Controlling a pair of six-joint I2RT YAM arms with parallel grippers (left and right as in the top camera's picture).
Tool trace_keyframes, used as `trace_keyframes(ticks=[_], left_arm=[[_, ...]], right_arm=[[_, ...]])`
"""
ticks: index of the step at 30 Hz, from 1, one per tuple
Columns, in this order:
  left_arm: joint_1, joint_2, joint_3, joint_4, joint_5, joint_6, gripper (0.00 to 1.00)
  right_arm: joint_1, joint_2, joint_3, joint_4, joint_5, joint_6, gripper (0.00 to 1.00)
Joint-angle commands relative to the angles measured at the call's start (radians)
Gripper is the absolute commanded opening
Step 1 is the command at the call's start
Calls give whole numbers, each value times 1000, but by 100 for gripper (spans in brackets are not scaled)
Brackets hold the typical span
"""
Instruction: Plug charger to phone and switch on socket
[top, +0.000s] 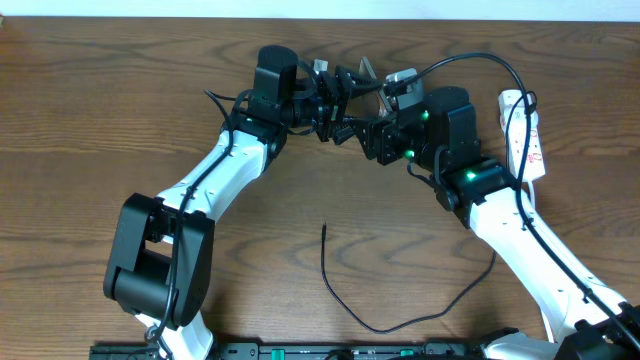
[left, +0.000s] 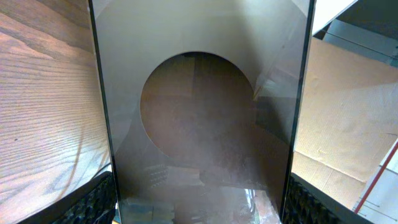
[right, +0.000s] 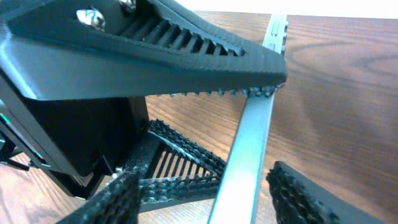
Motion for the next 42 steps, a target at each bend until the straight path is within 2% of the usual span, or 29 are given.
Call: trace_keyframes(ticks=[1, 9, 11, 14, 19, 25, 30, 34, 36, 37, 42], left_arm=[[-2, -36, 28, 11, 13, 16, 7], [-2, -36, 28, 11, 13, 16, 7], [-2, -36, 28, 11, 13, 16, 7], [-2, -36, 28, 11, 13, 16, 8], [-3, -36, 28, 11, 14, 16, 7], [-2, -36, 28, 11, 14, 16, 7], [-3, -36, 28, 11, 14, 16, 8], [-2, -36, 28, 11, 14, 16, 8], [-2, -36, 28, 11, 14, 20, 68], [-2, -36, 28, 11, 14, 21, 91], [-2, -36, 28, 11, 18, 24, 93]], right_arm=[[5, 0, 17, -3, 1, -6, 62], [6, 0, 17, -2, 1, -6, 55], [6, 0, 17, -2, 1, -6, 50], [6, 0, 17, -1, 1, -7, 36], [6, 0, 17, 3, 1, -7, 34], [6, 0, 17, 7, 1, -6, 14], [6, 0, 17, 13, 1, 16, 1], [6, 0, 17, 16, 2, 20, 1], [6, 0, 17, 18, 2, 20, 1], [6, 0, 17, 18, 2, 20, 1], [5, 0, 17, 18, 14, 35, 1]])
